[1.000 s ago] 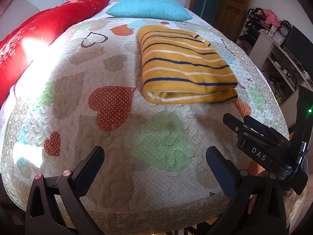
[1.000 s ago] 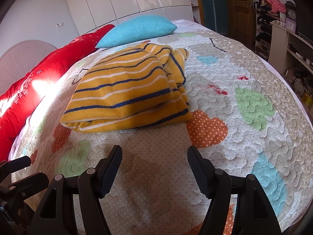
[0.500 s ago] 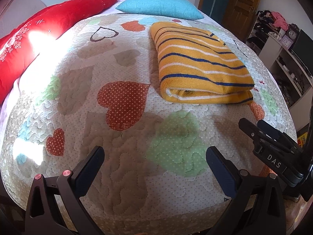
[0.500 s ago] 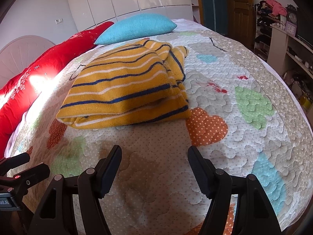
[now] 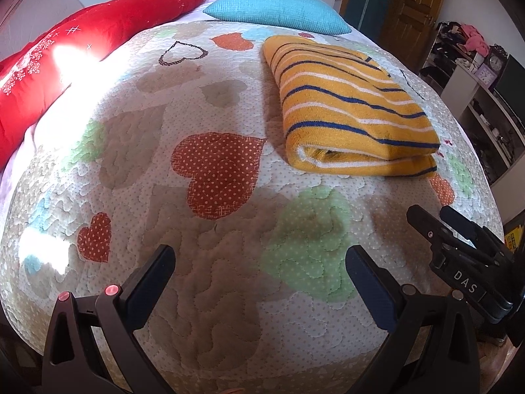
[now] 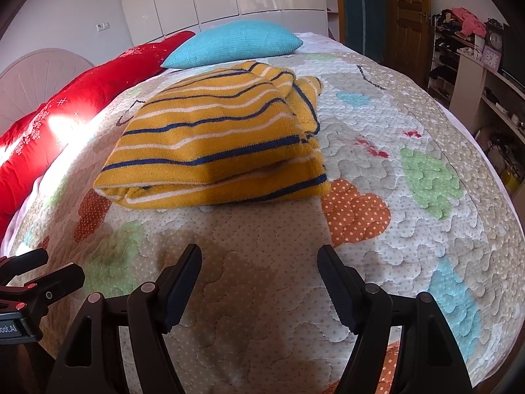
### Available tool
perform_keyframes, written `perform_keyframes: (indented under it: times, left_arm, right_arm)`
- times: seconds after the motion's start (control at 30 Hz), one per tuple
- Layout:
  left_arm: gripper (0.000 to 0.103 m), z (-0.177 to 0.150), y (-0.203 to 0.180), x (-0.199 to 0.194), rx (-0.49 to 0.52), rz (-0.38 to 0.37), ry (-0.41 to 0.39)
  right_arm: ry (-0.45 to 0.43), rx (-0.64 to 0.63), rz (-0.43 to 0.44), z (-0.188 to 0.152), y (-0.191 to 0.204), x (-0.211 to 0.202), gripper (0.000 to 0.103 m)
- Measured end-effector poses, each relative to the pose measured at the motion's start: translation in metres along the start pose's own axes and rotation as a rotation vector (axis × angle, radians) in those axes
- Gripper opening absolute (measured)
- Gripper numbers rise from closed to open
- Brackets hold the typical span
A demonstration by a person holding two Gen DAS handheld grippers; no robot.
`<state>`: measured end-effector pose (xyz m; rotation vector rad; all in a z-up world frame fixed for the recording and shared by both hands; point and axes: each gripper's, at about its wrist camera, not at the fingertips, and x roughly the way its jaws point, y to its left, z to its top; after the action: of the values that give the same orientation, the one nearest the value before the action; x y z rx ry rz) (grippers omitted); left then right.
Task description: Fold small clothes
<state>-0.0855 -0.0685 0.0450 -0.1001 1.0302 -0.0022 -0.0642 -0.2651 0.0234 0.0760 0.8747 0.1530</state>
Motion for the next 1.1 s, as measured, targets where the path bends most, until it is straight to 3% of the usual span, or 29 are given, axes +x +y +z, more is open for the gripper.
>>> perform_keyframes:
  times: [1.1]
  left_arm:
    - [0.103,-0.002,-0.0016,-0.0032,-0.002,-0.013,-0.021]
  right_arm:
    - [-0.017,-0.025,-0.019,0.0087,0.0012,-0.0034,0.08]
